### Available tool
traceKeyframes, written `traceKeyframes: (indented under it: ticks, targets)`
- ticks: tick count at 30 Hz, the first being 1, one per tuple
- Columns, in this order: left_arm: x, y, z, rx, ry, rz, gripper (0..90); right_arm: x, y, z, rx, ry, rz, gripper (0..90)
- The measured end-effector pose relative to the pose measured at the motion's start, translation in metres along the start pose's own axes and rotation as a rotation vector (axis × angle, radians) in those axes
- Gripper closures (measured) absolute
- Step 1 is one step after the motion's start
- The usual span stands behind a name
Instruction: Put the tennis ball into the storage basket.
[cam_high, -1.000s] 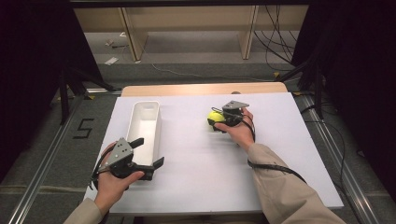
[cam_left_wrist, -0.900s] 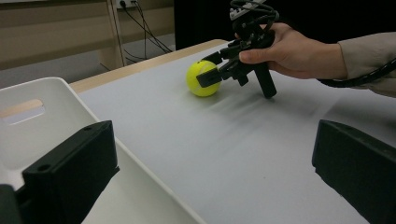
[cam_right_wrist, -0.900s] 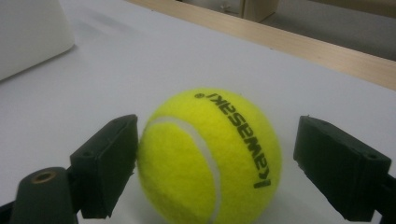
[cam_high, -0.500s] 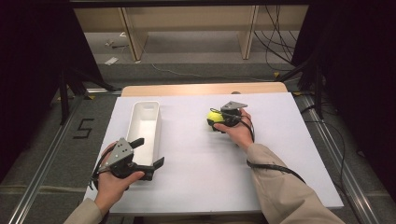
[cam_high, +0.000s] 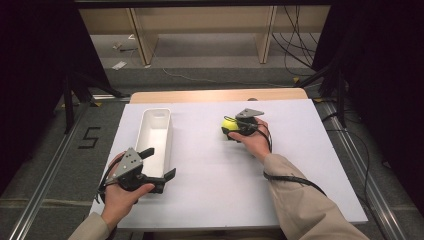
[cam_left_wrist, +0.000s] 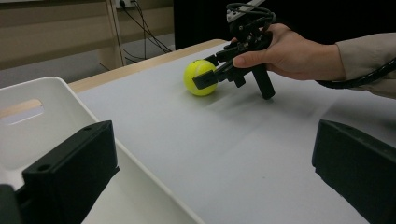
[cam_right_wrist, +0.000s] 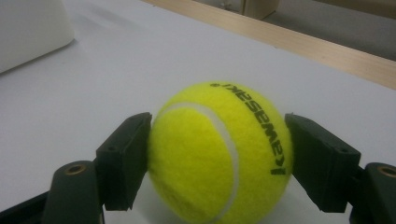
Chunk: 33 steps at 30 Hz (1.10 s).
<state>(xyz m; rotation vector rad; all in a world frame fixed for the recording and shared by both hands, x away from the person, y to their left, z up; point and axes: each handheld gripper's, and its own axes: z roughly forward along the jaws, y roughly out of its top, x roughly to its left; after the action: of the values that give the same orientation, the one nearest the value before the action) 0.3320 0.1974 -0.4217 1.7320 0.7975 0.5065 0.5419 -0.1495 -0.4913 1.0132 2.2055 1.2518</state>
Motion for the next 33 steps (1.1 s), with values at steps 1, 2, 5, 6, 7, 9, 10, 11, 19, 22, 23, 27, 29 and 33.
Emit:
traceKeyframes:
  ticks: [1,2,5,6,7,9,10,11,19,22,23,27,29,33]
  targets:
    - [0.000,0.000,0.000,0.000,0.000,0.000,0.0,0.000,0.000,0.000,0.002,0.000,0.000,26.7]
    - [0.000,0.000,0.000,0.000,0.000,0.000,0.0,0.000,0.000,0.000,0.002,0.001,0.001,26.7]
    - [0.000,0.000,0.000,0.000,0.000,0.000,0.0,0.000,0.001,-0.001,-0.005,-0.001,0.006,26.9]
    - [0.000,0.000,0.000,0.000,0.000,-0.001,0.0,-0.001,0.001,-0.002,-0.007,-0.002,0.006,27.0]
    - [0.000,0.000,0.000,0.000,0.000,-0.001,0.0,-0.001,0.002,-0.002,-0.010,-0.003,0.007,27.0]
    - [0.000,0.000,0.000,0.000,0.000,0.000,0.0,-0.001,0.003,-0.003,-0.013,-0.002,0.008,27.0]
    - [0.000,0.000,0.000,0.000,0.000,0.000,0.0,-0.001,0.003,-0.003,-0.015,-0.004,0.009,27.1]
    - [0.000,0.000,0.000,0.000,0.000,0.000,0.0,-0.001,0.003,-0.004,-0.018,-0.006,0.010,27.1]
    - [0.000,0.000,0.000,0.000,0.001,0.000,0.0,-0.001,0.009,-0.009,-0.049,0.001,0.025,27.1]
    - [0.000,0.000,0.000,0.000,0.001,0.000,0.0,-0.001,0.010,-0.011,-0.058,0.000,0.022,27.1]
    - [0.000,0.000,0.000,0.000,0.001,0.000,0.0,0.000,0.011,-0.012,-0.060,0.002,0.025,27.2]
    - [0.000,0.000,0.000,0.001,0.002,0.001,0.0,0.001,0.013,-0.014,-0.072,0.005,0.027,27.2]
    - [0.000,0.000,0.000,0.001,0.001,0.001,0.0,0.002,0.015,-0.016,-0.078,0.009,0.030,27.1]
    - [0.000,0.000,0.000,-0.001,0.002,0.000,0.0,0.003,0.017,-0.019,-0.098,0.015,0.032,27.1]
